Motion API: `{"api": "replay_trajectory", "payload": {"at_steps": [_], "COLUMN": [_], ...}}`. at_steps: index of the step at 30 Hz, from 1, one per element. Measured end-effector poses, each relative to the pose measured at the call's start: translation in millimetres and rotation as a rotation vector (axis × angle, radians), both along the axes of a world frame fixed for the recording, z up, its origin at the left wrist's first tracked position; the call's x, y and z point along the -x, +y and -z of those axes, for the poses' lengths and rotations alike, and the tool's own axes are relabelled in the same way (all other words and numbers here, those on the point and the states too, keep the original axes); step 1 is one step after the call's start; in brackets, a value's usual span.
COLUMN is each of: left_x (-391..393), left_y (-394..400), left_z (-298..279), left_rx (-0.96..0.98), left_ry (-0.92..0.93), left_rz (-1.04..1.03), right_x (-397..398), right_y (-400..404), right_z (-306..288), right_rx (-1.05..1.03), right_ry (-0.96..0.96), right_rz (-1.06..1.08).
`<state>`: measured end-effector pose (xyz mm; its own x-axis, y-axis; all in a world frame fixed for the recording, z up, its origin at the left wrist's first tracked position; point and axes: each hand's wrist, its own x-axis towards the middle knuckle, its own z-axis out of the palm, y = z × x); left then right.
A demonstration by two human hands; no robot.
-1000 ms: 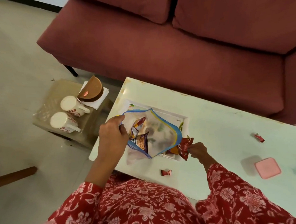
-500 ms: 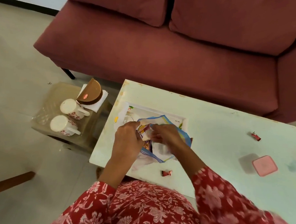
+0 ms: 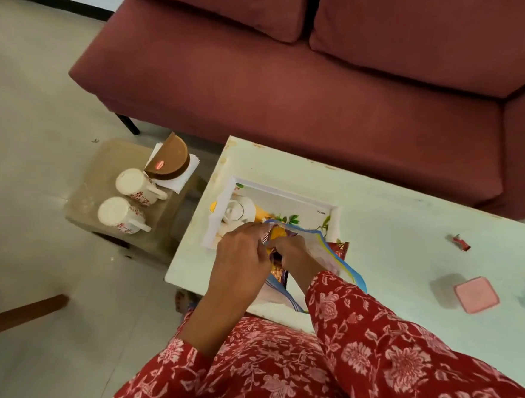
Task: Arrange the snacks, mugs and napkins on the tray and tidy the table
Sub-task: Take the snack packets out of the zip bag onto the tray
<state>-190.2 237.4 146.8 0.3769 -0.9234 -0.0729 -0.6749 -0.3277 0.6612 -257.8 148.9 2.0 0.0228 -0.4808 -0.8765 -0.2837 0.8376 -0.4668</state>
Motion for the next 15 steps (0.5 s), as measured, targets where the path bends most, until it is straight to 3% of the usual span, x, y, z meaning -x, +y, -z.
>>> {"api": "replay_trajectory", "payload": {"at_steps": [6,15], "left_x": [-3.0,-17.4], "left_y": [-3.7,-15.6], "left_z": [4.4,7.1], "left_rx": [0.024,0.019], "left_ry": [-0.011,-0.042], "left_rz": [-0.009,-0.064], "right_x": [0.9,29.1], "right_y": [5.9,6.9], "right_z": [8.0,-92.9], "right_rx": [0.151,0.797], "right_ry": [0.186,0.387], "right_rz": [-0.065,-0.345]}}
